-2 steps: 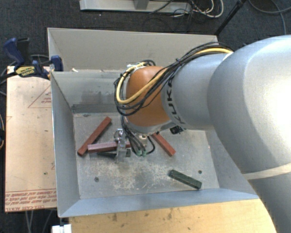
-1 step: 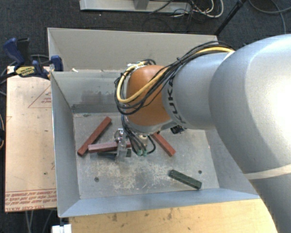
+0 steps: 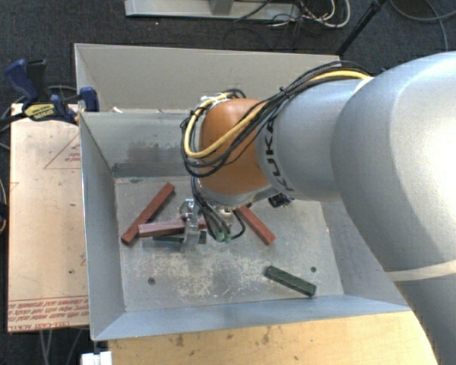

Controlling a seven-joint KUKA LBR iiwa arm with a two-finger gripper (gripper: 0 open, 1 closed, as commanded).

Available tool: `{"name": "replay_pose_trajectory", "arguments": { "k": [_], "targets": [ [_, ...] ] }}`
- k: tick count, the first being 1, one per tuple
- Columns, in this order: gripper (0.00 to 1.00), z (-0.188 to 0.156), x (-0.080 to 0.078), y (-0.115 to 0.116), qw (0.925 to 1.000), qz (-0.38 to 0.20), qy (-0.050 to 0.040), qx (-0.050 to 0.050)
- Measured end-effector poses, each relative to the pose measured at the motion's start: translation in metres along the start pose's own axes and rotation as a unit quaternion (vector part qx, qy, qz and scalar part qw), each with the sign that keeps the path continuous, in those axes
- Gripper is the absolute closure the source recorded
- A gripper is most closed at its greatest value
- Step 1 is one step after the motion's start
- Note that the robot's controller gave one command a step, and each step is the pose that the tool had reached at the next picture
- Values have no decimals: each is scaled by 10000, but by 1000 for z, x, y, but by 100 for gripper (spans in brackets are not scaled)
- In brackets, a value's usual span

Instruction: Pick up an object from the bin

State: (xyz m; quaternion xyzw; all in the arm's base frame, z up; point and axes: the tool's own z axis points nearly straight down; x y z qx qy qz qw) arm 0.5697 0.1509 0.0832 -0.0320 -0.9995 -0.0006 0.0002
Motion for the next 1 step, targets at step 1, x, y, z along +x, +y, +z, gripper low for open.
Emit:
{"name": "replay_pose_trajectory", "arguments": {
  "k": [1],
  "targets": [
    [100,-7,1,0,10000,0,16,6]
  ]
}}
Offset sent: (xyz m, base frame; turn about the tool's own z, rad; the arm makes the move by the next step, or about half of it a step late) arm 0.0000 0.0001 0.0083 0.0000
